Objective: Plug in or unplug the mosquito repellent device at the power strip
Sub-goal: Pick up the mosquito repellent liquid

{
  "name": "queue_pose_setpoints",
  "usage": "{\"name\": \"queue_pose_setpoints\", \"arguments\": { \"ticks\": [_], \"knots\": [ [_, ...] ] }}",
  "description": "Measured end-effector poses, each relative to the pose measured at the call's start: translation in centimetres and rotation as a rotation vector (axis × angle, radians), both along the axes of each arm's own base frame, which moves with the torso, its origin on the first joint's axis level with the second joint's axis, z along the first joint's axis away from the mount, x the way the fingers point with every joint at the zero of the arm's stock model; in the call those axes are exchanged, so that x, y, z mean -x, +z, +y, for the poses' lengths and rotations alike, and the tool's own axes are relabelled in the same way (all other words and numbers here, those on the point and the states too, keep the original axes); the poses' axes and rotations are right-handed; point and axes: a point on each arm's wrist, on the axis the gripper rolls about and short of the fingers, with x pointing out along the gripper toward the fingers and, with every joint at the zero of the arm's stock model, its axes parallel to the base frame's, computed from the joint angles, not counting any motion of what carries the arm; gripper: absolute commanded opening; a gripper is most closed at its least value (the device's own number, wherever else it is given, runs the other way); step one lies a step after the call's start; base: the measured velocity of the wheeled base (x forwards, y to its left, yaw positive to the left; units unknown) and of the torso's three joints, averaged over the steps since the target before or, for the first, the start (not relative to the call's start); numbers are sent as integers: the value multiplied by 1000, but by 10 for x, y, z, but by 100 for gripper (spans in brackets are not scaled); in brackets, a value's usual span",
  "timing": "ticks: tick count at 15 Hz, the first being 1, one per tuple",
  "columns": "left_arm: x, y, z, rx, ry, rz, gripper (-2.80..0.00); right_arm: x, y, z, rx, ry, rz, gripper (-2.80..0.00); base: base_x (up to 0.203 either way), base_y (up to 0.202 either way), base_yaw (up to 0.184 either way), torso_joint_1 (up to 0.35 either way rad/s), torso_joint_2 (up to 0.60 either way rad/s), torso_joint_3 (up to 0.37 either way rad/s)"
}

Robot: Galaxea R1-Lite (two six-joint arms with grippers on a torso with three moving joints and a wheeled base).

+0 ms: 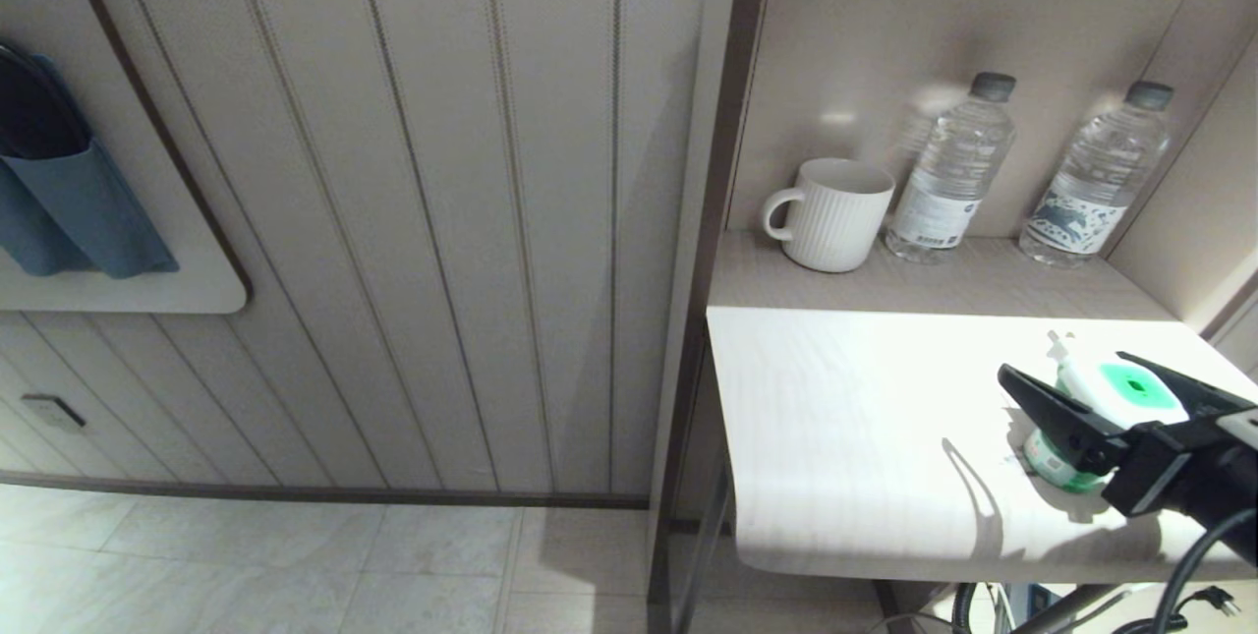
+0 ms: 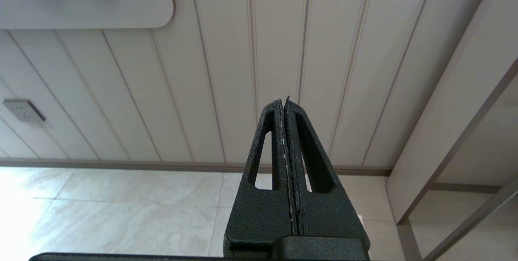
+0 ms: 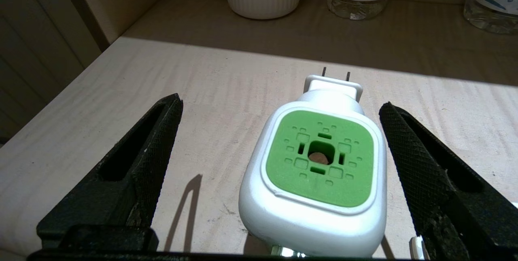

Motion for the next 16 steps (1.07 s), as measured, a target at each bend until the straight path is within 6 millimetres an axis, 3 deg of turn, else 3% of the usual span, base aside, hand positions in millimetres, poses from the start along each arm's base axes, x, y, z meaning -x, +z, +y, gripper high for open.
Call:
{"name": "queue_pose_setpoints", "arguments": {
  "ticks": [10,11,16],
  "knots": [
    [0,0,0,0,0,0,-280,-3,-1,1,1,0,7,0,0,0,0,0,0,0],
    [0,0,0,0,0,-1,-280,-3,0,1,0,0,6,-280,0,0,0,0,0,0],
    [0,0,0,0,0,0,-280,-3,-2,1,-2,2,16,-280,0,0,0,0,0,0]
  ]
}}
